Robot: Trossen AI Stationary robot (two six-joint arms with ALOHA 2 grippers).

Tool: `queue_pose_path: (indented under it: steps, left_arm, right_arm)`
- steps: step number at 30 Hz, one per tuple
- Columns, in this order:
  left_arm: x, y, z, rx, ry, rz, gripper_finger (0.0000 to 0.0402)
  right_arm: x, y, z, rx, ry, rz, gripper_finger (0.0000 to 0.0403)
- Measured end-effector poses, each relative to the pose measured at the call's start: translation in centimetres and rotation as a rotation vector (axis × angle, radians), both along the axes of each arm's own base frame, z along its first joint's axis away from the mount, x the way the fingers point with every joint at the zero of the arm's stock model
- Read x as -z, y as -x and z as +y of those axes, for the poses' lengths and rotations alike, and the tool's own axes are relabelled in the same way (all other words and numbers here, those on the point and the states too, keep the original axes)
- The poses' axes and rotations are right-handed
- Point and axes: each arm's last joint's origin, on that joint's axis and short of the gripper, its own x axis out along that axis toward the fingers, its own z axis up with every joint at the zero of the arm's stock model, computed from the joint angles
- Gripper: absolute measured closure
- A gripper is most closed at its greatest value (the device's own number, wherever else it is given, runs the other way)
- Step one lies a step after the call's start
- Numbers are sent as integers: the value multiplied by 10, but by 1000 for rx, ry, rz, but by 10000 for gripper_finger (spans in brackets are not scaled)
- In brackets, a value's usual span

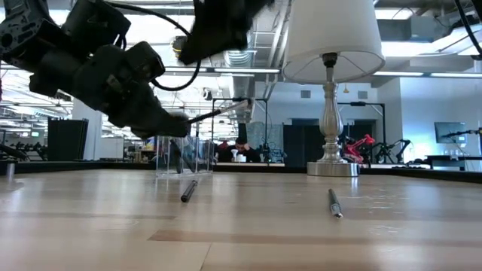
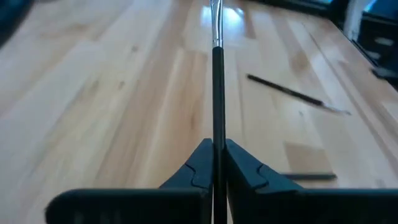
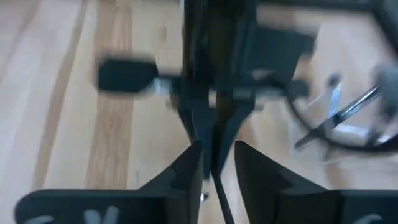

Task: Put items in baskets/containers
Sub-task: Put the foundation brush into the left transparent organizer

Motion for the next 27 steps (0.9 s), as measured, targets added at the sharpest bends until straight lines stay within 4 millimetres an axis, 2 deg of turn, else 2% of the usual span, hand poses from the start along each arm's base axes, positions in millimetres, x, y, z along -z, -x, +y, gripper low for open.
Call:
queue_pose_path:
  steps: [5,10,13,15,17,20,24,25,27]
  left_arm:
    - [-21,3,-2,9,4,-99,387]
    - [-65,15,2,4,-40,-314,382]
    - [-90,26,6,-1,-76,-440,382]
    - [-102,33,8,-2,-92,-499,384]
    - [-108,38,9,3,-104,-523,384]
    - [-109,40,8,38,-106,-520,382]
    - [-104,38,7,64,-108,-485,383]
    - [-103,38,7,63,-110,-478,383]
    - [-102,37,7,60,-111,-473,383]
  right_arm:
    - [-52,6,14,27,101,8,289]
    - [-112,29,37,91,284,-21,280]
    - [-134,46,45,119,344,-33,280]
    - [-136,51,50,100,341,-31,281]
    - [-126,51,53,96,344,-6,281]
    - [-96,44,54,90,367,53,280]
    - [-57,38,41,101,373,116,281]
    - [-54,38,36,101,351,116,281]
    - [-63,42,29,107,302,99,281]
